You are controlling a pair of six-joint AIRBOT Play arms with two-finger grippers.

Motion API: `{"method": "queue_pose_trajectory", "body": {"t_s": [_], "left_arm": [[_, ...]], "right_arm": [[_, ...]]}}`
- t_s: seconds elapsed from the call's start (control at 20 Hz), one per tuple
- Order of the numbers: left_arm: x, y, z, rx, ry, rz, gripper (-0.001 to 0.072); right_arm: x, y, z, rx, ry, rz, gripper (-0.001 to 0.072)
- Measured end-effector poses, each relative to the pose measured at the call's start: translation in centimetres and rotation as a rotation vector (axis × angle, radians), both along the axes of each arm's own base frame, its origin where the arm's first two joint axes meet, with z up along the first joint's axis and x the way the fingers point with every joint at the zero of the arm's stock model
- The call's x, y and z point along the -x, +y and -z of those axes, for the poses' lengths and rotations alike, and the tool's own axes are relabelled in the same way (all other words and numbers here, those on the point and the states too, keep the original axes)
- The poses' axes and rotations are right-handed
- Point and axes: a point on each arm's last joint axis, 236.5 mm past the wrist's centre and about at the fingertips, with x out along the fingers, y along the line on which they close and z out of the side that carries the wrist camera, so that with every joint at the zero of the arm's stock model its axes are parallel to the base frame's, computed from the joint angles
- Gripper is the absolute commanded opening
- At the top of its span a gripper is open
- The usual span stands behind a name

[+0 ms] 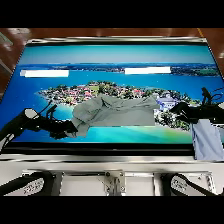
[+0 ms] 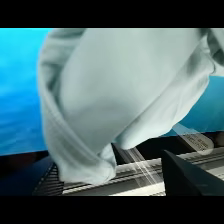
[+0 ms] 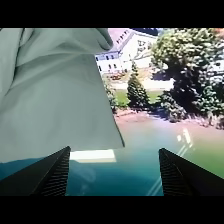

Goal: Fold the shirts.

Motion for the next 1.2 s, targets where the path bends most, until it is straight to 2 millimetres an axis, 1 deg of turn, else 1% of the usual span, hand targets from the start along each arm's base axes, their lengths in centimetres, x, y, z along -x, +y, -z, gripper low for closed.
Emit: {"method": "queue_pose_trajectory", "body": {"t_s": [0.05, 0.1, 0.15, 0.2, 0.3, 0.45, 0.6, 0.75, 0.9, 0.95, 1.0, 1.05, 1.1, 1.2], "left_arm": [[0.0, -0.4, 0.3, 0.007, 0.002, 0.003, 0.0325], [0.0, -0.7, 0.5, 0.012, 0.003, 0.008, 0.0083], [0.0, -1.0, 0.5, 0.018, 0.003, 0.010, 0.0035], [-0.1, -1.1, 0.6, 0.020, -0.002, 0.013, 0.0035], [-0.2, -1.3, 0.4, 0.023, -0.015, 0.015, 0.0035], [-0.6, -1.5, -0.5, 0.028, -0.053, 0.026, 0.0035], [-1.1, -1.6, -2.2, 0.033, -0.106, 0.042, 0.0035], [-2.0, -1.7, -4.1, 0.033, -0.166, 0.063, 0.0035], [-3.7, -1.8, -6.6, 0.034, -0.244, 0.093, 0.0035], [-4.4, -1.8, -7.6, 0.034, -0.274, 0.102, 0.0035], [-5.2, -1.8, -8.5, 0.032, -0.305, 0.108, 0.0035], [-6.0, -1.8, -9.7, 0.030, -0.346, 0.121, 0.0035], [-6.8, -1.7, -10.7, 0.026, -0.383, 0.134, 0.0035], [-8.5, -1.0, -13.2, 0.014, -0.459, 0.147, 0.0034]], "right_arm": [[0.0, 0.0, 0.0, -0.005, 0.002, 0.008, 0.0672], [-0.1, 0.1, -0.1, -0.010, 0.004, 0.014, 0.0673], [-0.1, 0.1, -0.1, -0.013, 0.008, 0.019, 0.0672], [0.0, 0.4, 0.1, -0.009, 0.014, 0.014, 0.0673], [0.2, 1.6, 0.7, -0.001, 0.038, -0.027, 0.0674], [-0.1, 3.5, 2.7, 0.003, 0.083, -0.063, 0.0674], [-1.1, 4.8, 4.9, -0.062, 0.122, -0.017, 0.0673], [-1.0, 6.2, 6.9, -0.114, 0.180, -0.012, 0.0673], [-1.0, 7.6, 8.3, -0.151, 0.220, -0.011, 0.0673], [-0.8, 8.3, 8.6, -0.168, 0.234, -0.016, 0.0646], [-0.7, 9.1, 8.9, -0.180, 0.249, -0.023, 0.0451], [-0.7, 9.5, 9.5, -0.171, 0.256, -0.036, 0.0141], [-0.3, 10.1, 10.1, -0.169, 0.272, -0.047, 0.0059], [-0.5, 10.9, 10.0, -0.164, 0.260, -0.077, 0.0059]]}}
